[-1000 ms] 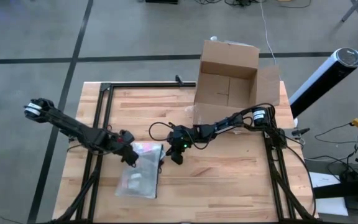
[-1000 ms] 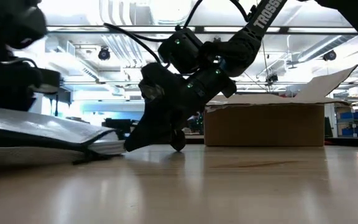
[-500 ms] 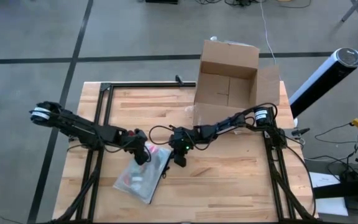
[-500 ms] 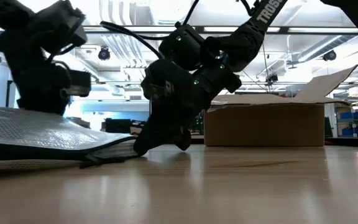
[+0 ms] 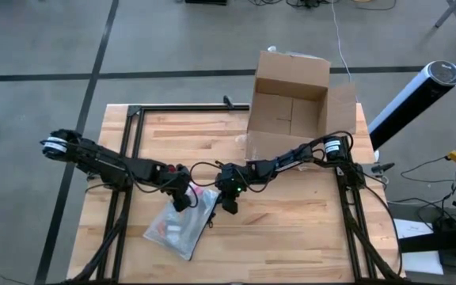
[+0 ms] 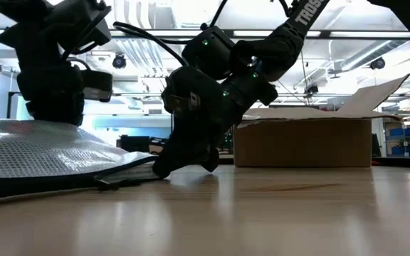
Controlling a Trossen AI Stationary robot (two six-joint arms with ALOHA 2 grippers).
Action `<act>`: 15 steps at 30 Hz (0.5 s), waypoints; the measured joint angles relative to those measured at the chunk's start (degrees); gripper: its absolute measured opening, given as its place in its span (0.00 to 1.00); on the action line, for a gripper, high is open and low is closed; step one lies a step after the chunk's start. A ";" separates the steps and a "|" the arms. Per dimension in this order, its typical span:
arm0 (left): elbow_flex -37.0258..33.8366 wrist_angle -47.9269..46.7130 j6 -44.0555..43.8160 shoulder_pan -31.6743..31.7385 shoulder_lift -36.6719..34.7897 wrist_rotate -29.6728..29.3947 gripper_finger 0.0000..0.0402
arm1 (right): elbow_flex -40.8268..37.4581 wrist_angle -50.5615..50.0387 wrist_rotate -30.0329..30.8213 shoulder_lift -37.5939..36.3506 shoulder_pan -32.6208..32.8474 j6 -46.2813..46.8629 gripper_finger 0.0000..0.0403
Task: Unpack boxes
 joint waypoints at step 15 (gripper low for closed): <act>8.45 -11.76 0.88 -0.09 -2.55 -5.96 0.00 | -0.24 0.97 2.69 -0.70 -0.04 0.06 0.00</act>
